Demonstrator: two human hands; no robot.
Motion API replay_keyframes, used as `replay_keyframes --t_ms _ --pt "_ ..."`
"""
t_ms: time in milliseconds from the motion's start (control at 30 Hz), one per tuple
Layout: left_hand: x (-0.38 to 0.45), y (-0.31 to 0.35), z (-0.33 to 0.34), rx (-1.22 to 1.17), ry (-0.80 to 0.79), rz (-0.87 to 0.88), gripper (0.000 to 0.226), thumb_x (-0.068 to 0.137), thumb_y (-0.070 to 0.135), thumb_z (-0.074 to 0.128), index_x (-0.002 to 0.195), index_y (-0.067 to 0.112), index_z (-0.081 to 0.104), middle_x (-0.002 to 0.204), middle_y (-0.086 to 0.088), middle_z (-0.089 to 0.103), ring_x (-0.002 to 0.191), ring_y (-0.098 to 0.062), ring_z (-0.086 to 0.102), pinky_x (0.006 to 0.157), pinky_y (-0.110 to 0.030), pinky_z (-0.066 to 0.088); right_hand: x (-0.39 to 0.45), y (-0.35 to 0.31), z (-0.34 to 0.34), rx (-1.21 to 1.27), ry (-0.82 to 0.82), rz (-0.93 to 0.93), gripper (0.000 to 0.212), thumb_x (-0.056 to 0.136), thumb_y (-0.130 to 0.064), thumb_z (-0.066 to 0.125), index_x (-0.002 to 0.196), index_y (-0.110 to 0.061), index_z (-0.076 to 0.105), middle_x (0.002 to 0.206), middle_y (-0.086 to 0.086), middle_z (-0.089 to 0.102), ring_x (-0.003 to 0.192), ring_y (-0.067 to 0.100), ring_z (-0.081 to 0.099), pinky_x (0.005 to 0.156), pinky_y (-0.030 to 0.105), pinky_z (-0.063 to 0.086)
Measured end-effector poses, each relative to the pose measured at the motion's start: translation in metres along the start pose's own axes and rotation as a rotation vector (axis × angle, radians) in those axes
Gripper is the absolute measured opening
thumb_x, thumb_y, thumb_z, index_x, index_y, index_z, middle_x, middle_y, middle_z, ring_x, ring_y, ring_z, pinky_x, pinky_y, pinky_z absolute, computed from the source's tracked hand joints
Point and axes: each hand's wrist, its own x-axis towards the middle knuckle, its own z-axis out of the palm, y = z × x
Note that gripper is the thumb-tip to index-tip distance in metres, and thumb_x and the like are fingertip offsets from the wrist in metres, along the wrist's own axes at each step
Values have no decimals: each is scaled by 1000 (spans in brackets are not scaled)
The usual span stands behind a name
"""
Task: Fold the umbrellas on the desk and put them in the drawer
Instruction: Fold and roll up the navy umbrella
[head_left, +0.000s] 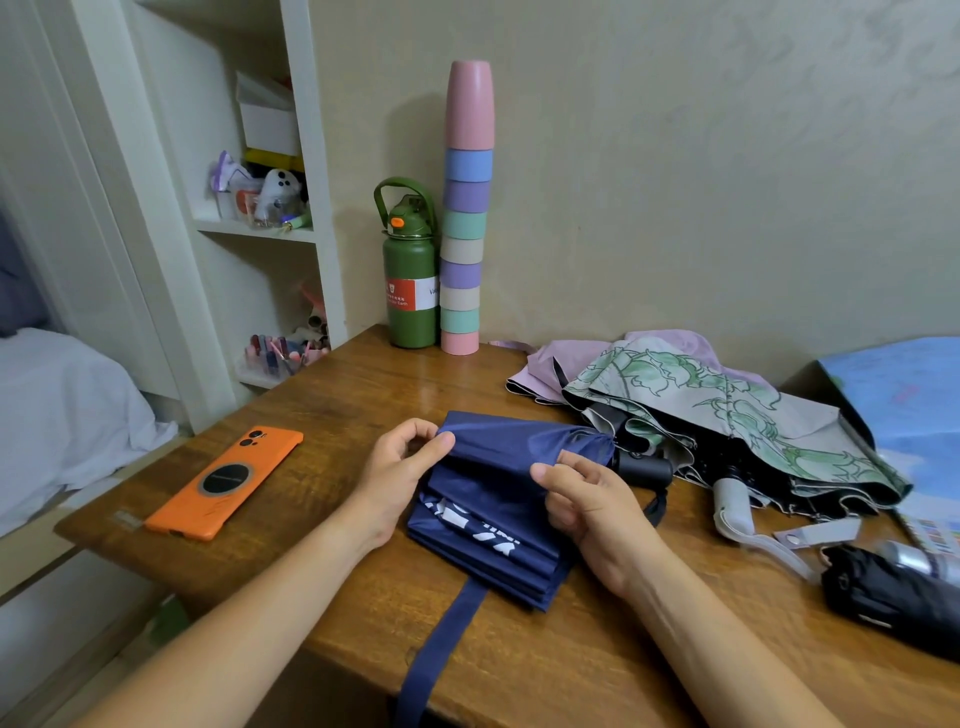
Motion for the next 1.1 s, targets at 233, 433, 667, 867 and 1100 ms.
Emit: replay_keyframes --t_ms 233,433,667,867,1100 --pt "4 -5 3 88 -8 10 27 83 48 72 85 21 73 106 -2 63 103 -14 62 99 -34 44 -7 0 0 -385 -25 -134 55 86 -33 79 72 -6 34 71 5 25 61 16 25 56 28 22" --pt "5 -6 4 161 -35 15 16 93 30 76 78 25 80 108 -1 59 102 -9 60 100 -26 42 -8 0 3 -808 211 -481 38 88 -34 80 84 -3 59 86 5 49 69 19 49 65 34 44" --pt "5 -8 0 2 69 26 28 86 40 80 87 12 78 104 -4 62 97 -9 62 100 -32 44 -14 -8 7 -428 121 -346 36 91 -12 76 80 -12 42 54 11 33 42 16 27 40 23 22" --pt "6 -9 -1 6 90 2 20 94 28 73 93 9 78 111 -11 64 101 -12 63 99 -29 46 -15 -12 3 -234 72 -297 29 90 -11 75 90 -9 46 53 3 33 40 14 21 40 23 16" --pt "6 -8 0 33 119 -33 19 97 26 70 91 10 77 110 -5 64 103 -10 63 93 -23 43 -19 -12 3 -485 383 -470 24 93 -18 73 108 -28 58 58 -2 57 47 16 40 53 30 36"
